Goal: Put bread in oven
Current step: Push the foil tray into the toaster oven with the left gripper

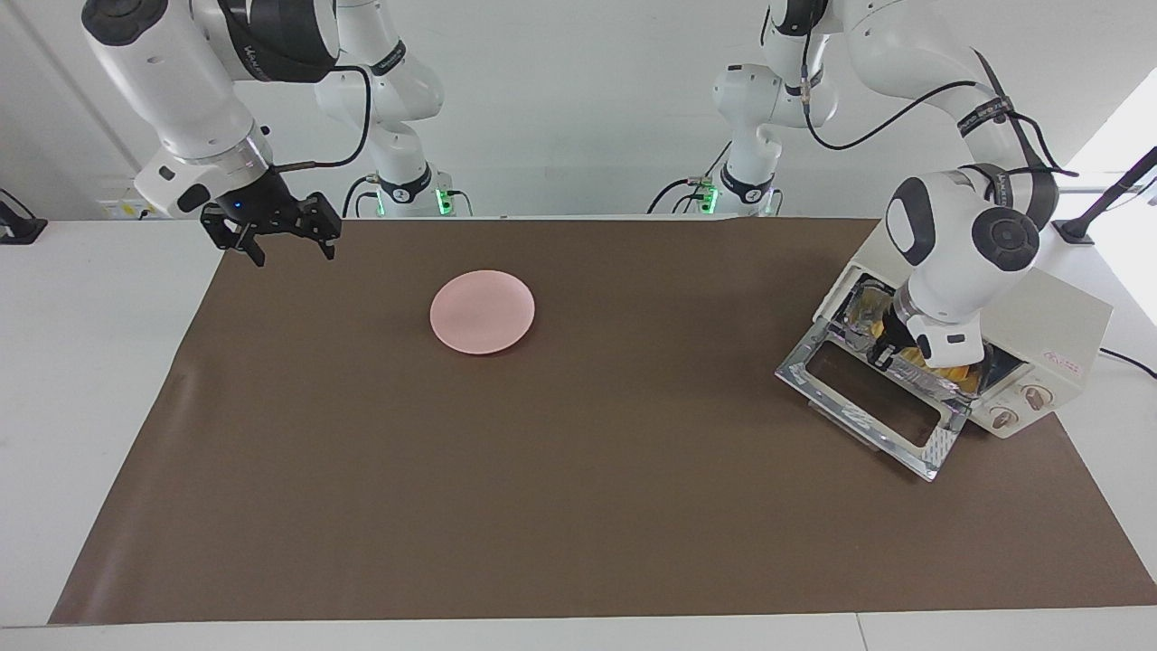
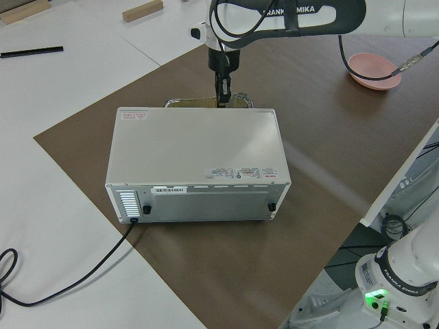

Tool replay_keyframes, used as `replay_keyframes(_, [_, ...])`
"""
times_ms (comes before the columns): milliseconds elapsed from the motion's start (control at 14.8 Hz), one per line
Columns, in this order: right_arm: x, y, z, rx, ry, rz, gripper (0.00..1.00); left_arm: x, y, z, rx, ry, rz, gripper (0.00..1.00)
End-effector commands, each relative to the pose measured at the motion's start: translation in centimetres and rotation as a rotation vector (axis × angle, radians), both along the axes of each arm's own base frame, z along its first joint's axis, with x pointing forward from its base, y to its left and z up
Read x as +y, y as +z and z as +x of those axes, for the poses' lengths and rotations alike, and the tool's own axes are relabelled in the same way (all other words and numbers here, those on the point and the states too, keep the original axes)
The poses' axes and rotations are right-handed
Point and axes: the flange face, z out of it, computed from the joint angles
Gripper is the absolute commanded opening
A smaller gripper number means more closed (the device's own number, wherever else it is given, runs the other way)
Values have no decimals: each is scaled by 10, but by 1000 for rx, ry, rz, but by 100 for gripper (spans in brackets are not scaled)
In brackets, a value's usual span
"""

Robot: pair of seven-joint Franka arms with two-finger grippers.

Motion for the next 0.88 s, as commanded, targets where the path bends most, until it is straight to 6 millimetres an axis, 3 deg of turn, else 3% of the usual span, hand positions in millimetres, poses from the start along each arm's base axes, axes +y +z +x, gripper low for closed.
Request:
replay_keyframes(0, [-2,2,-6,-6,-17,12,100,8,0,-18,4,12,51,0])
replay_keyframes(471, [-2,2,-6,-6,-17,11,100,17,-15,-33,21,-8,64,0])
replay_keyframes(808, [-2,2,-6,-6,-17,11,100,15,-15,-33,24,-42,62,0])
